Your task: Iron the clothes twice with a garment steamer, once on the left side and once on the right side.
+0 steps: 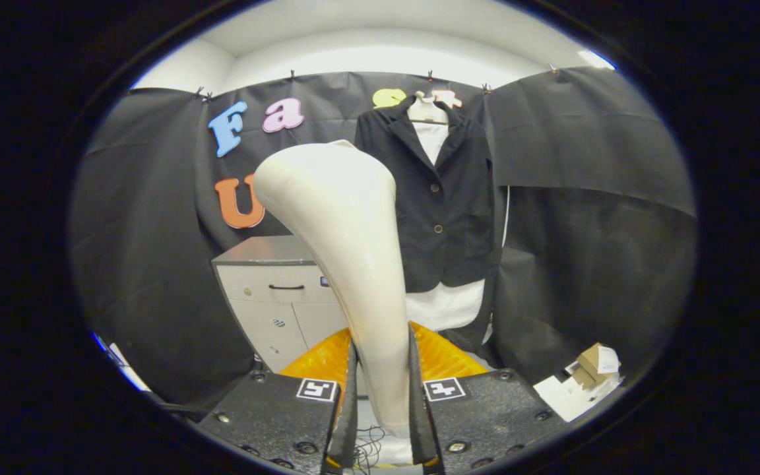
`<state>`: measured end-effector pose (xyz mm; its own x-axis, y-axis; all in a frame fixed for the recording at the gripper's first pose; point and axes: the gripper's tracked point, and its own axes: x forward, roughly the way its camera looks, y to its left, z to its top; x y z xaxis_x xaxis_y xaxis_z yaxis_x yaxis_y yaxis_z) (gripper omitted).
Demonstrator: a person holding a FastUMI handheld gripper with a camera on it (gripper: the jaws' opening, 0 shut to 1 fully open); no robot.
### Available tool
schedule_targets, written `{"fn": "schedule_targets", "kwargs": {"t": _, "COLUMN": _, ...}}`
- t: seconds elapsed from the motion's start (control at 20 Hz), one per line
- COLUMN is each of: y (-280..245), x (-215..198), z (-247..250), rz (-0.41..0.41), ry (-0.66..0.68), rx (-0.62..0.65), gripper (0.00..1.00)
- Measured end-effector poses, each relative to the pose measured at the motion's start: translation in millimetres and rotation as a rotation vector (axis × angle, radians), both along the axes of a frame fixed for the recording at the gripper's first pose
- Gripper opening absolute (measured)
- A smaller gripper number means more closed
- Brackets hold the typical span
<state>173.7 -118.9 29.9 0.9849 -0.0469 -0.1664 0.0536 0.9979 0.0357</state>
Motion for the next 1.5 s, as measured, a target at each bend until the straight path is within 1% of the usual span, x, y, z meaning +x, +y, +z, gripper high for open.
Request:
{"fn": "schedule_targets", "kwargs": {"t": 0.25, "y": 6.1, "x": -13.6, "z": 7.8, "rz": 0.014, "ry": -0.011, "rx": -0.001, "gripper": 0.35}}
{"fn": "schedule_targets", "kwargs": {"t": 0.6, "y": 7.8, "x": -18.1, "z": 16.2, "rz": 0.024, "ry": -0.021, "rx": -0.001, "gripper": 0.35}}
{"fn": "schedule_targets", "kwargs": {"t": 1.5, "y": 12.0, "x": -24.4, "z": 17.4, "rz": 0.052, "ry": -0.014, "rx": 0.004, "gripper": 0.35}}
